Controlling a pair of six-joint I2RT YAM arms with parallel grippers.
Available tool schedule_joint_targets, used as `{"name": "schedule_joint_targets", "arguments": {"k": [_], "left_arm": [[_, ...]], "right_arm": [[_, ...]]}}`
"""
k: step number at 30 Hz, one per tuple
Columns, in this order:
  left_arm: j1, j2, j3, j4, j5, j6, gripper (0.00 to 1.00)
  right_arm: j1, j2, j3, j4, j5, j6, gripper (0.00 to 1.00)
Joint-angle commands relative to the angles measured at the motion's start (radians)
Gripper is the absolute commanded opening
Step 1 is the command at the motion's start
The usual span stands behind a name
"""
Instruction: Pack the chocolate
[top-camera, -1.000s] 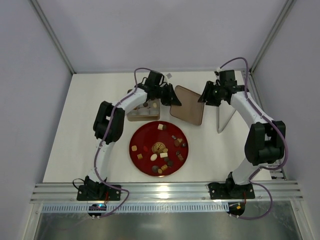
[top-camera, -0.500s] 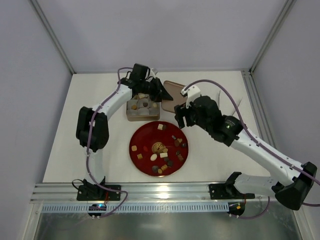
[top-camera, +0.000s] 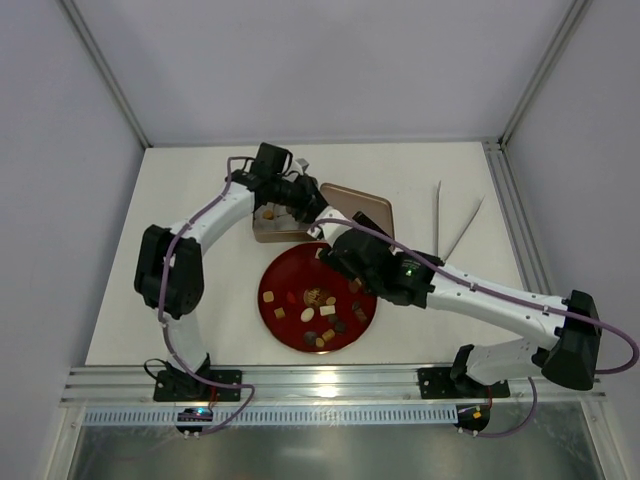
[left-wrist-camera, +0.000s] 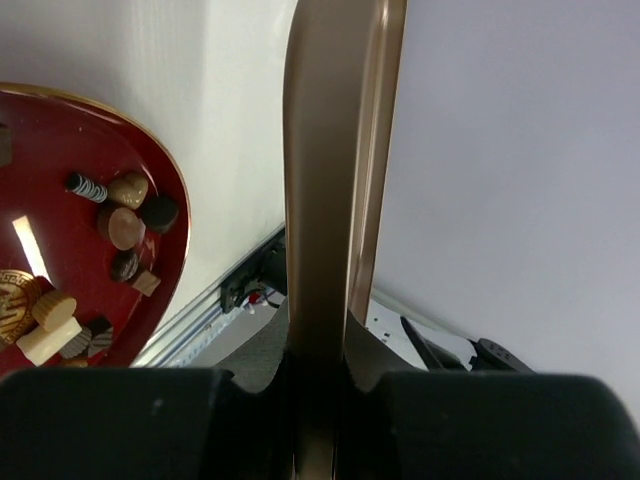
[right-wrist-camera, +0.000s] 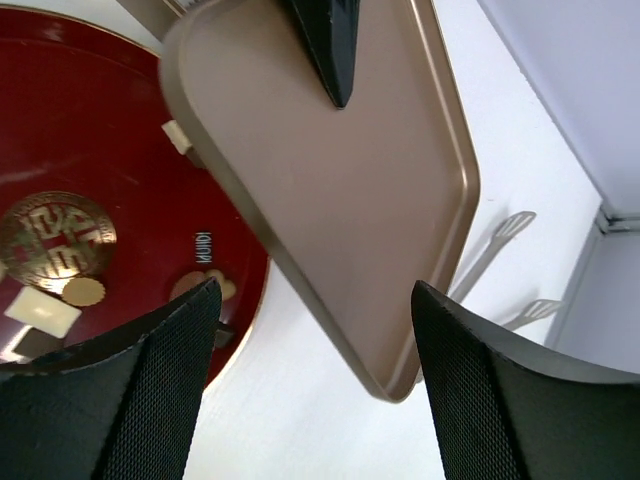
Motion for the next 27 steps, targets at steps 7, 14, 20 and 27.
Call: {"name": "schedule_joint_targets", "arguments": {"k": [7,14,20,27], "left_arm": [[0.006,-0.152,-0.066,0.010,0.106,-0.007,0.00],[0.012,-0.187,-0.112,0.010,0.122,0.011,0.00],[0.012,-0.187,-0.111,0.010,0.128,0.014,0.00],[0.013,-0.192,-0.111,0.011,0.131,0.011,0.00]], "right_arm": [[0.013,0.078,0.021,0.131,0.175,-0.221,0.75],[0.038,0.098,-0.004,0.264,0.235,-0.350,0.62],[0.078,0.135,-0.001,0.274,0.273,-0.429,0.54],[0.089,0.153,-0.005,0.277,0.296,-0.455,0.34]]}}
